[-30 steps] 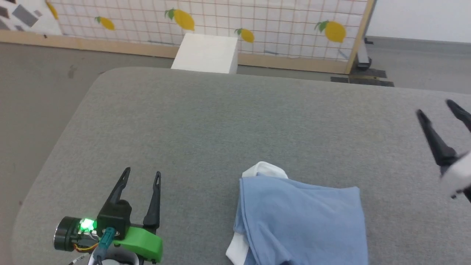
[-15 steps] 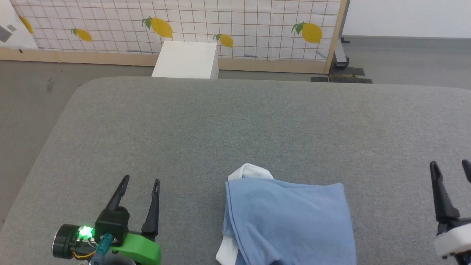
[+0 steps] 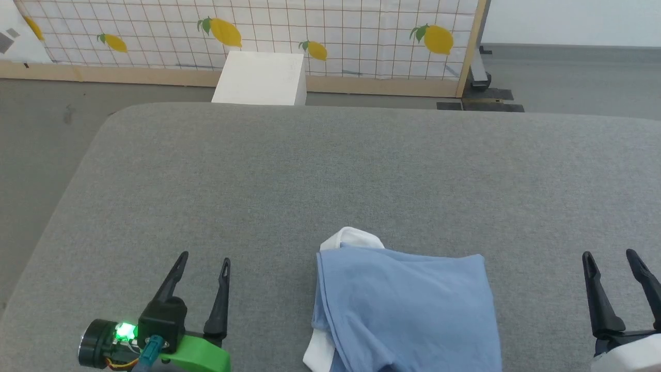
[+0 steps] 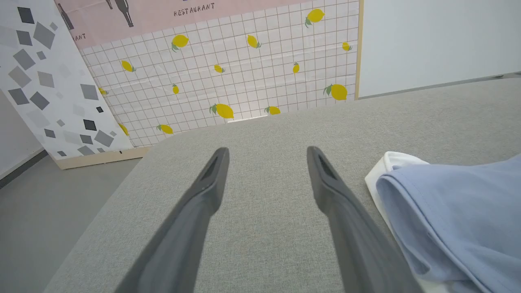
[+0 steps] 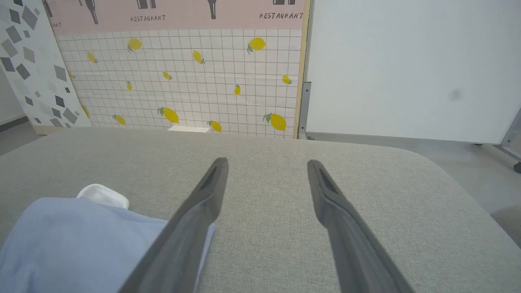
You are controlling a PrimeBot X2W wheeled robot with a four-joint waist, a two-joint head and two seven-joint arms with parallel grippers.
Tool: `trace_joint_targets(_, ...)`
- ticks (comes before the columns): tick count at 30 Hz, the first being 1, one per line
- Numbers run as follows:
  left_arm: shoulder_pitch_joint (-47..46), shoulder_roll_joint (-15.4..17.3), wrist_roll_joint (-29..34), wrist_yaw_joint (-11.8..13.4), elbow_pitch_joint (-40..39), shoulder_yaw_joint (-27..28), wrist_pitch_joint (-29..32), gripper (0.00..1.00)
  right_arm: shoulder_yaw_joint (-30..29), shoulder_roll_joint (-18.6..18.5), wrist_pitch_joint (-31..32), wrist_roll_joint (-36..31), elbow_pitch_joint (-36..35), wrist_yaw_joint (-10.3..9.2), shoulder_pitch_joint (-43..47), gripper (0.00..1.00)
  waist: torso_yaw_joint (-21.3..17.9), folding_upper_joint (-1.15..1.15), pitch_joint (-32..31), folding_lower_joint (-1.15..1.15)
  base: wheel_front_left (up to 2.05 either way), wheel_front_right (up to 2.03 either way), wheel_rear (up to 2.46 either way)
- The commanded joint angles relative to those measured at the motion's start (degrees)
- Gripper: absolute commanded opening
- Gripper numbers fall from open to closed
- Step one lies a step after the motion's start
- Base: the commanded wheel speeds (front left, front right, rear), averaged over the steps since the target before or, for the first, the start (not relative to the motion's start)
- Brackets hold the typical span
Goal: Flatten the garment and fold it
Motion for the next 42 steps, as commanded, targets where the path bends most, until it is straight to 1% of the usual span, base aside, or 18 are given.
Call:
trace_joint_targets(1,0.16,0.26,-0.40,-0.06,-0.18,-0.13,-0.05,1.00,0.59,-0.38,0.59,0.90,-0.50,-0.08,0.44,1.00,0.25,0.00,0.34,0.00,0.00,0.00,0.00)
trace_joint_targets(4,-0.43,0.31,-0.33,-0.10,-0.32,-0.17,-0.01,1.00,2.53,-1.77,4.60,5.18,-0.51,-0.08,0.42,1.00,0.60,0.00,1.26,0.00,0.00,0.00,0.00)
trace_joint_targets(6,-0.83,0.38,-0.27,-0.16,-0.39,-0.20,0.02,1.00,4.61,-3.52,8.84,10.07,-0.43,-0.08,0.14,1.00,0.84,0.00,2.06,0.00,0.00,0.00,0.00)
trace_joint_targets(8,-1.19,0.49,-0.20,-0.23,-0.49,-0.26,0.09,1.00,6.79,-5.73,13.75,15.85,-0.24,-0.08,-0.57,1.00,1.12,0.00,3.12,0.00,0.00,0.00,0.00)
trace_joint_targets(9,-1.43,0.52,-0.14,-0.26,-0.53,-0.31,0.11,1.00,7.26,-6.43,17.14,19.45,0.51,-0.08,-0.94,1.00,1.30,0.00,3.64,0.00,0.00,0.00,0.00)
trace_joint_targets(11,-1.81,0.56,0.01,-0.33,-0.69,-0.47,0.19,1.00,8.24,-8.06,23.32,24.47,1.71,-0.08,-1.80,1.00,1.75,0.00,4.71,0.00,0.00,0.00,0.00)
trace_joint_targets(13,-2.30,0.56,0.16,-0.44,-0.79,-0.65,0.25,1.00,8.14,-8.32,29.15,29.51,3.43,-0.08,-2.83,1.00,2.33,0.00,5.81,0.00,0.00,0.00,0.00)
trace_joint_targets(16,-3.06,0.54,0.42,-0.60,-0.89,-0.96,0.37,1.00,7.67,-8.10,35.88,34.38,5.67,-0.08,-5.00,1.00,3.31,0.00,7.31,0.00,0.00,0.00,0.00)
trace_joint_targets(19,-3.83,0.54,0.68,-0.77,-0.85,-1.21,0.39,1.00,7.16,-7.11,41.11,36.85,8.55,-0.08,-7.54,1.00,4.49,0.00,8.76,0.00,0.00,0.00,0.00)
trace_joint_targets(23,-4.73,0.48,0.97,-0.85,-0.85,-1.43,0.35,1.00,7.42,-5.36,46.20,37.81,11.52,-0.08,-10.41,1.00,6.02,0.00,10.41,0.00,0.00,0.00,0.00)
trace_joint_targets(26,-5.41,0.35,1.19,-0.96,-0.77,-1.67,0.30,1.00,8.19,-4.26,48.14,37.02,13.18,-0.08,-11.89,1.00,7.12,0.00,11.42,0.00,0.00,0.00,0.00)
trace_joint_targets(33,-6.51,-0.06,1.53,-1.05,-0.52,-2.13,0.17,1.00,10.71,-1.77,49.76,34.72,16.45,-0.08,-13.80,1.00,8.80,0.00,12.88,0.00,0.00,0.00,0.00)
trace_joint_targets(34,-6.58,-0.11,1.56,-1.02,-0.46,-2.19,0.15,1.00,11.28,-1.59,50.02,34.26,16.85,-0.08,-13.85,0.99,8.94,0.00,12.96,0.00,0.00,0.00,0.00)
trace_joint_targets(35,-6.62,-0.15,1.58,-1.00,-0.43,-2.25,0.14,1.00,11.71,-1.57,50.09,33.87,17.14,-0.08,-13.88,0.43,9.05,0.00,13.02,0.00,0.00,0.00,0.00)
trace_joint_targets(36,-6.67,-0.21,1.60,-0.99,-0.38,-2.32,0.12,1.00,12.21,-1.67,49.91,33.35,17.36,-0.08,-13.94,0.00,9.16,0.00,13.05,0.00,0.00,0.00,0.00)
trace_joint_targets(39,-6.60,-0.30,1.60,-0.90,-0.07,-2.47,0.08,1.00,12.96,-2.00,48.55,32.30,17.65,-0.08,-14.08,0.00,9.14,0.00,12.63,0.00,0.00,0.00,0.00)
trace_joint_targets(42,-6.36,-0.34,1.43,-0.80,0.29,-2.54,0.05,1.00,14.17,-3.30,46.90,31.07,17.21,-0.08,-14.69,0.00,8.55,0.00,11.63,0.00,0.00,0.00,0.00)
